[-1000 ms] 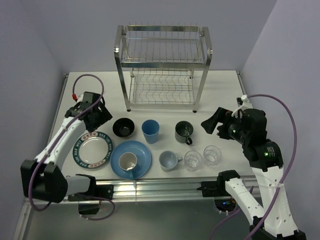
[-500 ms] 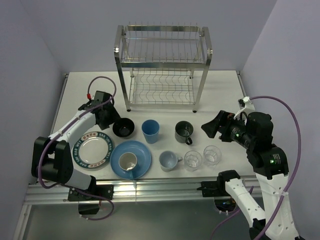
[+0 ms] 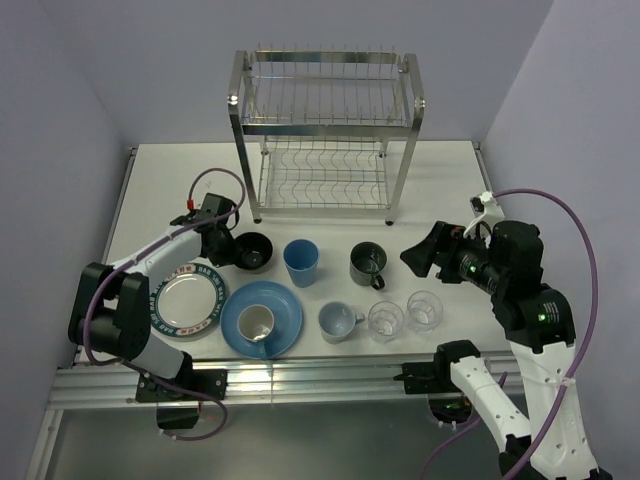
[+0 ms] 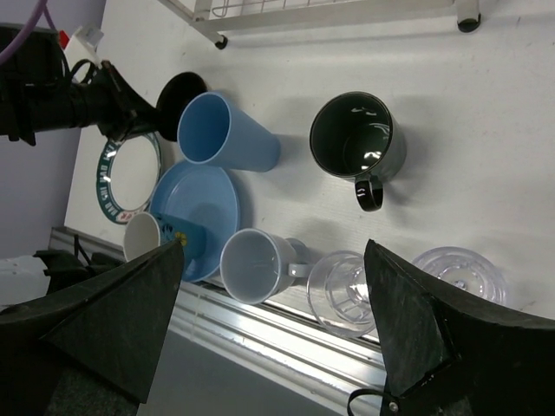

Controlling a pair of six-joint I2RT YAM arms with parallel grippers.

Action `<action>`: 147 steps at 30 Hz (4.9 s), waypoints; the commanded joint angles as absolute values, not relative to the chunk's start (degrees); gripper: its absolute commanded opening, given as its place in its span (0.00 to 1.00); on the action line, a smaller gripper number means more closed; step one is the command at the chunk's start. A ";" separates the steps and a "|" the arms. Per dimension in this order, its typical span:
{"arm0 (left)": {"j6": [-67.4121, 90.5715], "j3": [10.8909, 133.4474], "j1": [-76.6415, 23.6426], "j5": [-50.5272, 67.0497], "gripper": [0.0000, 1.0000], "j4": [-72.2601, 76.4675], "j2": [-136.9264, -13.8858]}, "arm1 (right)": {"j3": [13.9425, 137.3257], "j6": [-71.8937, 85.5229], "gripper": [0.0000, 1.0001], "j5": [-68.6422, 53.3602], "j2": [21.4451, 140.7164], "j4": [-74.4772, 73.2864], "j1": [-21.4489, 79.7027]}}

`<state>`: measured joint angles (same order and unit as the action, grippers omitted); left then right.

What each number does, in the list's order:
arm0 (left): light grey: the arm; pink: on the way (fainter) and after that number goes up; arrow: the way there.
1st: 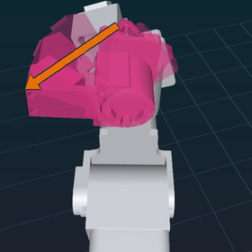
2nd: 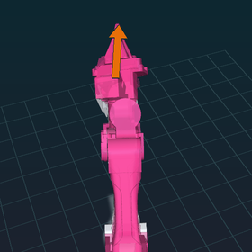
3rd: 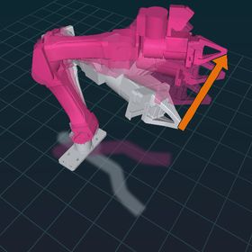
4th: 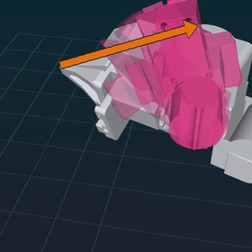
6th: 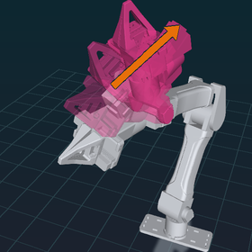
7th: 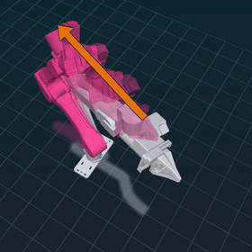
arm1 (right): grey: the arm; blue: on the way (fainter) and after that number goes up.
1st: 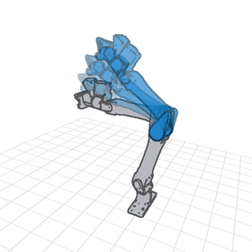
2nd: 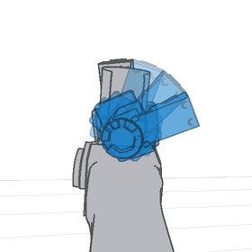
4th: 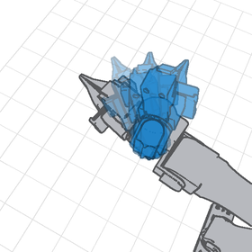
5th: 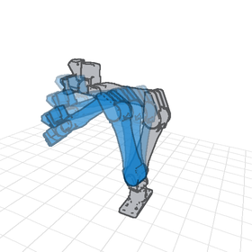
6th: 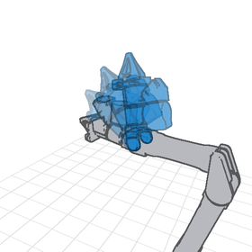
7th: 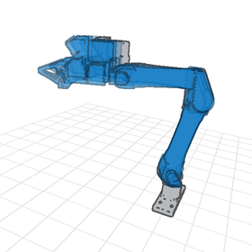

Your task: Load the mixed dishes into the dish rack

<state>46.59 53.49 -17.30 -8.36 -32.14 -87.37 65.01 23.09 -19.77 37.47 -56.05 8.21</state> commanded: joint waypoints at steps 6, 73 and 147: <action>46.32 57.21 -17.67 -9.84 0.00 -33.83 -80.61 | 72.77 19.86 0.89 -16.88 42.18 -59.06 11.94; 41.40 59.94 -17.67 12.13 0.00 -65.65 -31.29 | 110.22 -14.68 0.22 44.73 114.26 -50.01 94.31; 48.07 59.86 -17.67 11.95 0.99 -42.02 -23.20 | 72.15 82.27 0.00 -27.67 113.55 73.40 34.11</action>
